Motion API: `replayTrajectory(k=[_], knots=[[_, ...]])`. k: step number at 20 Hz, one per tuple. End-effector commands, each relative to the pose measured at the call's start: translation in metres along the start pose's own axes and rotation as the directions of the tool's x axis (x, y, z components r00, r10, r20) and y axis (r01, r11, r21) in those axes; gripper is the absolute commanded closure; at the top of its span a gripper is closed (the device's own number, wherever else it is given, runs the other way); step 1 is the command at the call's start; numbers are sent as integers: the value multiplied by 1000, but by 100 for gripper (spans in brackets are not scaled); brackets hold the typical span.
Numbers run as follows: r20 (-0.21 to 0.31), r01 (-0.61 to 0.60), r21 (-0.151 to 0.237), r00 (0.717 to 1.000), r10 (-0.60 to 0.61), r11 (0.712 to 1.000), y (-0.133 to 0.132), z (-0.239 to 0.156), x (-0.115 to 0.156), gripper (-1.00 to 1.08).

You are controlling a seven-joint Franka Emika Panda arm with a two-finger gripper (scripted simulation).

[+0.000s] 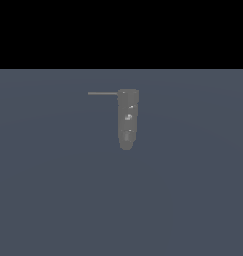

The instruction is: Turn on the faucet by rotating a designated handle.

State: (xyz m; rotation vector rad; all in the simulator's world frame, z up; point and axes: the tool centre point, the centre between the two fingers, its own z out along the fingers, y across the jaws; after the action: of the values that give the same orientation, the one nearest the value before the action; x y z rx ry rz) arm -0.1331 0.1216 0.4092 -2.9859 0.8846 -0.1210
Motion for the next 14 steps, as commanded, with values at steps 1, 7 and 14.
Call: replayTrajectory(k=[1,7,14], knots=[[2,-52,-2,999,52,999,-12,11,7,108],[7,-171,-9,985,171,985,-36,37,25,108],[11,-303,-19,953,303,953,-61,66,49,108]])
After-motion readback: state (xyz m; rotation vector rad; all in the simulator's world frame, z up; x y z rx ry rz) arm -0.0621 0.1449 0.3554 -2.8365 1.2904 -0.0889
